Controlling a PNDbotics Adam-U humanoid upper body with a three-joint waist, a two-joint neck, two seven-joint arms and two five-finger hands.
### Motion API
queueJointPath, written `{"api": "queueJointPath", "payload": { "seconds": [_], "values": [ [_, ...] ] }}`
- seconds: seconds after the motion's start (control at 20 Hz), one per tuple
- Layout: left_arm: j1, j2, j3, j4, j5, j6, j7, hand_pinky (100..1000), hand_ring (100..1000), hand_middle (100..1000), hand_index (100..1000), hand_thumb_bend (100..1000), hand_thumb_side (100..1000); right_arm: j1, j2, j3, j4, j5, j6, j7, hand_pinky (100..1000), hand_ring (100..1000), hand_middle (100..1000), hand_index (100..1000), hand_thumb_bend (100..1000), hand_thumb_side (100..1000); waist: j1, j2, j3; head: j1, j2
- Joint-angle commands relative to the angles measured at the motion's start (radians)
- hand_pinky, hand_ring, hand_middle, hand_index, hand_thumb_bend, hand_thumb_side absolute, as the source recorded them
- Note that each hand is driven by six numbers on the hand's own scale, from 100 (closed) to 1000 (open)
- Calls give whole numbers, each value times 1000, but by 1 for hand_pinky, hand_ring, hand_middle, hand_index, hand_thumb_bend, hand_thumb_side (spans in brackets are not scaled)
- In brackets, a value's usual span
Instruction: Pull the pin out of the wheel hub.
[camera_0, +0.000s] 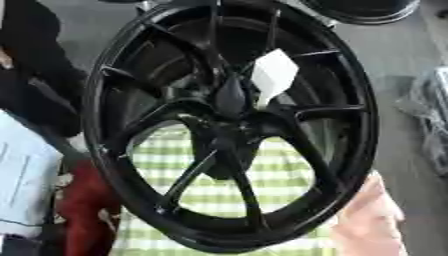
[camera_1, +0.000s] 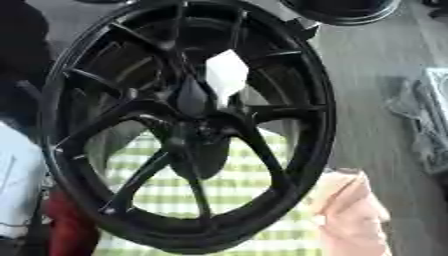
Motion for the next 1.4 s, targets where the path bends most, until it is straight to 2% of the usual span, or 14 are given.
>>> {"api": "queueJointPath", "payload": {
  "seconds": [0.05, 0.55, 0.7, 0.85, 0.9, 1.0, 1.1, 1.25, 1.4],
  "values": [
    [-9, 28, 9, -19, 1, -1, -3, 532, 686, 717, 768, 127, 825, -8, -30, -8, -11, 9, -3, 3, 1000, 872, 727, 900, 100, 100, 1, -16, -3, 9, -18],
    [-9, 29, 8, -19, 0, 0, -2, 533, 684, 717, 768, 128, 826, -15, -30, -2, -11, 15, -13, 23, 1000, 876, 732, 902, 100, 100, -5, -18, -2, 11, -22],
    [-11, 31, 6, -19, 1, 1, -5, 533, 684, 716, 768, 128, 826, -38, -46, 15, -11, 40, -46, 60, 993, 876, 736, 901, 100, 100, -8, -19, 2, 7, -22],
    [-14, 34, 1, -18, 1, 3, -9, 534, 684, 716, 768, 127, 825, -78, -74, 54, -11, 84, -92, 106, 979, 876, 742, 899, 100, 100, -12, -24, 11, -5, -21],
    [-15, 35, -1, -17, 1, 3, -11, 534, 683, 716, 768, 127, 825, -95, -86, 74, -11, 103, -120, 137, 977, 875, 742, 898, 100, 100, -13, -26, 13, -8, -21],
    [-15, 37, -2, -15, 1, 4, -13, 534, 683, 715, 768, 128, 826, -99, -96, 93, -11, 160, -249, 280, 970, 874, 744, 896, 143, 100, -15, -27, 14, -13, -26],
    [-15, 37, -4, -13, 2, 6, -16, 534, 682, 715, 768, 128, 827, -104, -101, 111, -11, 198, -342, 377, 964, 874, 748, 896, 209, 100, -17, -29, 16, -20, -31],
    [-17, 39, -7, -13, 2, 6, -19, 534, 682, 714, 768, 128, 826, -114, -111, 143, -11, 249, -437, 469, 956, 875, 753, 896, 289, 100, -21, -32, 20, -24, -36],
    [-18, 41, -9, -12, 2, 7, -21, 534, 681, 714, 768, 129, 828, -118, -121, 173, -11, 311, -503, 521, 952, 878, 756, 892, 355, 100, -26, -33, 23, -25, -42]
  ]
}}
